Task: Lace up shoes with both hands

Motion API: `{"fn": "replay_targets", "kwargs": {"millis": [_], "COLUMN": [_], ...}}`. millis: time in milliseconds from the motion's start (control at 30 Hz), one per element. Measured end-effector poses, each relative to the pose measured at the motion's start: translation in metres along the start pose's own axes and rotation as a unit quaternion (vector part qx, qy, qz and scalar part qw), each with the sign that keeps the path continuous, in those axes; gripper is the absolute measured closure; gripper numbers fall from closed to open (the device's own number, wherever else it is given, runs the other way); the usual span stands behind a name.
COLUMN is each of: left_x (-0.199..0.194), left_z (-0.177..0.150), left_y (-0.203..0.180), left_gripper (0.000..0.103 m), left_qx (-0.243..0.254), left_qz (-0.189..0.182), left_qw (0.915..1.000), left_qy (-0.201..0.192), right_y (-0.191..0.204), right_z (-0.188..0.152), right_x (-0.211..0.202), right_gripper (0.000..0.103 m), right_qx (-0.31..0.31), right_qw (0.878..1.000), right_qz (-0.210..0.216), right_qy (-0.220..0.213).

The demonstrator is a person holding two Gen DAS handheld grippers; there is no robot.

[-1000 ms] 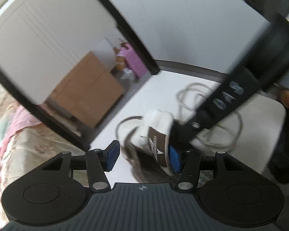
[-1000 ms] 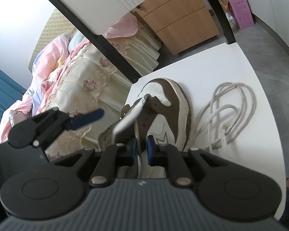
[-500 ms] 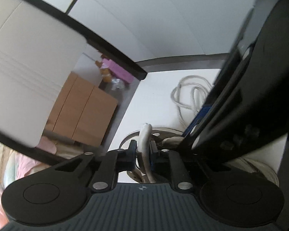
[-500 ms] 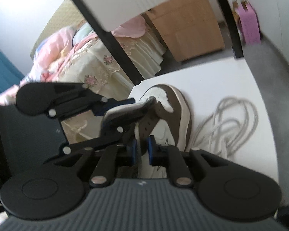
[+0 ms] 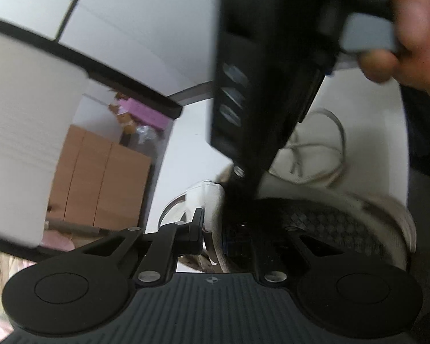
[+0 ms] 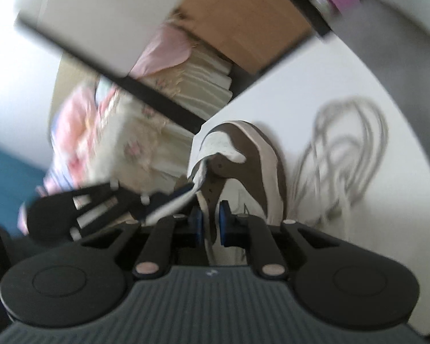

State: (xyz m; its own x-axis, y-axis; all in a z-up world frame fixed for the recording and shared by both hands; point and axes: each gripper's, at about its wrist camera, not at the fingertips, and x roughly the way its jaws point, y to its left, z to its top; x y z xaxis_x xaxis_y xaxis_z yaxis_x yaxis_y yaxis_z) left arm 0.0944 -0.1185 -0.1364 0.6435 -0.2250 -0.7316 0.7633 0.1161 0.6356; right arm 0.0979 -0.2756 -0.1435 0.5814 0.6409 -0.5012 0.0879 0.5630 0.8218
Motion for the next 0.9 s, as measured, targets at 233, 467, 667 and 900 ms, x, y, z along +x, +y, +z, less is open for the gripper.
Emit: {"fn": "replay_targets", "kwargs": {"millis": [233,467,667,900], "left_x": [0.002,0.001,0.009,0.023], "left_z": [0.006,0.007,0.009,0.012], "left_y": [0.004,-0.003,-0.001,0.0], "left_gripper": [0.088,0.086,0.083,0.083], "left_qx": [0.056,0.097,0.117,0.126], "left_qz": [-0.04,-0.064,-0.096,-0.121], "left_qw": [0.9975,0.9926,0.9872,0.9819], "left_qy": [0.014,0.032,0.051,0.072], "right_y": [-0.013,-0.011,-0.007,-0.002], "right_z": [0.003,0.002,0.003,0.003], "right_x": [-0.003,-0.007,-0.006,-0.004], "right_gripper": [0.091,0.09,0.09,0.089], "right_qx": [0.055,0.056,0.036,0.018], "right_qw": [0.998,0.998,0.999,1.0], "right_qz": [0.012,0.008,0.001,0.003], "right_qy": [-0.002,-0.002,0.001,0.004]}}
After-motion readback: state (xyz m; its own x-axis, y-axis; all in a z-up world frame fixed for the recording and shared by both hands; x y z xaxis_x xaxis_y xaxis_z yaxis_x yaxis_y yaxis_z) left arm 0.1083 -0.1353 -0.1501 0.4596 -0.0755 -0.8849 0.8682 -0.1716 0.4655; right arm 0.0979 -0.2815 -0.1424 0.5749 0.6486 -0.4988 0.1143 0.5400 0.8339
